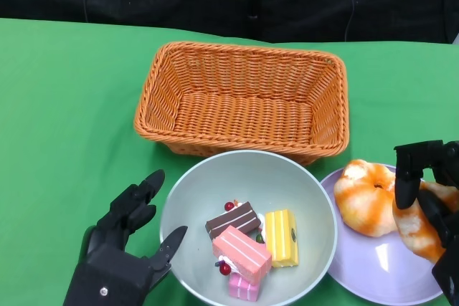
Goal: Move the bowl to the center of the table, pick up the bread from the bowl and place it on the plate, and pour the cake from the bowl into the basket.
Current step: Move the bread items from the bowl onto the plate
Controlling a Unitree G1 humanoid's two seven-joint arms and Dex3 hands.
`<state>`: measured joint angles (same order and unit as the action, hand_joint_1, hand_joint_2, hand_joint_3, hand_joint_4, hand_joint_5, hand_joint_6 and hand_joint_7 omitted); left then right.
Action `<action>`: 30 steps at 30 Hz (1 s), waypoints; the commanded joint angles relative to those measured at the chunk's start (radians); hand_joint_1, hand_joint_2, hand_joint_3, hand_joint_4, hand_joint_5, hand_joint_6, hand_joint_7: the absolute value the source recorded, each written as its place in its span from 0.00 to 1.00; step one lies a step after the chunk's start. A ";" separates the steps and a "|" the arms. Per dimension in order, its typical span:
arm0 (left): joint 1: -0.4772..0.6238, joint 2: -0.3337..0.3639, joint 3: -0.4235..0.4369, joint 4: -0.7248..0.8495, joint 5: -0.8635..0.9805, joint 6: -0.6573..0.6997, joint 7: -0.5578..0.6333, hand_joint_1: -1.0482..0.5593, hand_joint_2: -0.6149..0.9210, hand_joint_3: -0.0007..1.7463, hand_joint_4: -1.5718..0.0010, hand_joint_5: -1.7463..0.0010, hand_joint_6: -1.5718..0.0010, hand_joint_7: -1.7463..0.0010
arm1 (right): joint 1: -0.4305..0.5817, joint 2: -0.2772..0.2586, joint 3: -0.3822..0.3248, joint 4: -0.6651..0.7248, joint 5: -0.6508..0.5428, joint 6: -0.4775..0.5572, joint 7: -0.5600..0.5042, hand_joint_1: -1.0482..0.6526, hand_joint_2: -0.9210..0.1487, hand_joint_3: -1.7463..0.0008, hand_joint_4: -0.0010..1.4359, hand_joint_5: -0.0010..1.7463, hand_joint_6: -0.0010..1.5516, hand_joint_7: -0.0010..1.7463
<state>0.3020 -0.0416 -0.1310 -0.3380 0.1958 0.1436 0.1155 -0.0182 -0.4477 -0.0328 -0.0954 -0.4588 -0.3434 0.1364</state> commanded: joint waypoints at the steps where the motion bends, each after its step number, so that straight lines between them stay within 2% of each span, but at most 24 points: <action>1: 0.012 0.010 0.005 -0.015 0.002 0.010 -0.007 0.51 1.00 0.17 0.95 0.53 0.70 1.00 | -0.015 -0.031 0.010 0.055 0.039 -0.010 0.029 0.80 0.52 0.34 0.69 0.79 0.68 0.46; 2: 0.012 0.009 0.006 -0.015 0.000 0.011 -0.007 0.51 1.00 0.17 0.95 0.53 0.70 1.00 | -0.025 -0.037 0.017 0.082 0.058 -0.018 0.049 0.79 0.49 0.39 0.68 0.75 0.68 0.42; 4: 0.012 0.009 0.006 -0.016 -0.002 0.012 -0.007 0.51 1.00 0.17 0.95 0.54 0.70 1.00 | -0.037 -0.047 0.028 0.119 0.077 -0.024 0.076 0.75 0.30 0.63 0.68 0.54 0.69 0.29; 5: 0.013 0.008 0.007 -0.017 -0.003 0.013 -0.008 0.51 1.00 0.17 0.95 0.54 0.70 1.00 | -0.042 -0.054 0.036 0.133 0.078 -0.025 0.088 0.75 0.24 0.70 0.70 0.47 0.70 0.24; 6: 0.014 0.008 0.007 -0.018 -0.004 0.014 -0.008 0.51 1.00 0.17 0.95 0.54 0.70 1.00 | -0.046 -0.066 0.047 0.144 0.076 -0.030 0.103 0.71 0.18 0.80 0.68 0.36 0.67 0.14; 8: 0.014 0.008 0.007 -0.020 -0.006 0.016 -0.009 0.51 1.00 0.17 0.95 0.54 0.70 1.00 | -0.051 -0.080 0.058 0.157 0.077 -0.038 0.121 0.67 0.10 0.90 0.66 0.23 0.61 0.05; 11: 0.013 0.009 0.005 -0.024 -0.004 0.020 -0.009 0.51 1.00 0.17 0.95 0.54 0.70 1.00 | -0.057 -0.101 0.074 0.162 0.090 -0.026 0.172 0.56 0.04 0.96 0.53 0.12 0.46 0.01; 14: 0.012 0.008 0.005 -0.026 -0.002 0.024 -0.008 0.51 1.00 0.17 0.95 0.53 0.70 1.00 | -0.063 -0.112 0.083 0.172 0.090 -0.038 0.188 0.54 0.03 0.97 0.51 0.10 0.43 0.00; 15: 0.011 0.008 0.004 -0.027 -0.001 0.026 -0.007 0.51 1.00 0.17 0.95 0.53 0.70 1.00 | -0.067 -0.117 0.088 0.179 0.088 -0.048 0.194 0.47 0.01 0.98 0.40 0.05 0.34 0.00; 18: 0.011 0.007 0.002 -0.031 0.002 0.031 -0.006 0.51 1.00 0.18 0.95 0.53 0.70 1.00 | -0.069 -0.129 0.096 0.188 0.081 -0.065 0.201 0.39 0.00 0.98 0.25 0.01 0.22 0.00; 23: 0.009 0.004 0.001 -0.030 0.000 0.030 -0.003 0.51 1.00 0.17 0.95 0.53 0.70 1.00 | -0.056 -0.131 0.090 0.181 0.039 -0.097 0.142 0.33 0.00 0.98 0.14 0.00 0.13 0.00; 30: 0.008 0.007 -0.002 -0.029 0.010 0.030 -0.001 0.50 1.00 0.17 0.95 0.52 0.69 0.99 | -0.031 -0.117 0.076 0.141 -0.002 -0.114 0.046 0.27 0.00 0.97 0.08 0.00 0.09 0.00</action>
<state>0.3064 -0.0428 -0.1348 -0.3583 0.1980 0.1707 0.1152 -0.0614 -0.5599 0.0591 0.0596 -0.4536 -0.4488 0.2058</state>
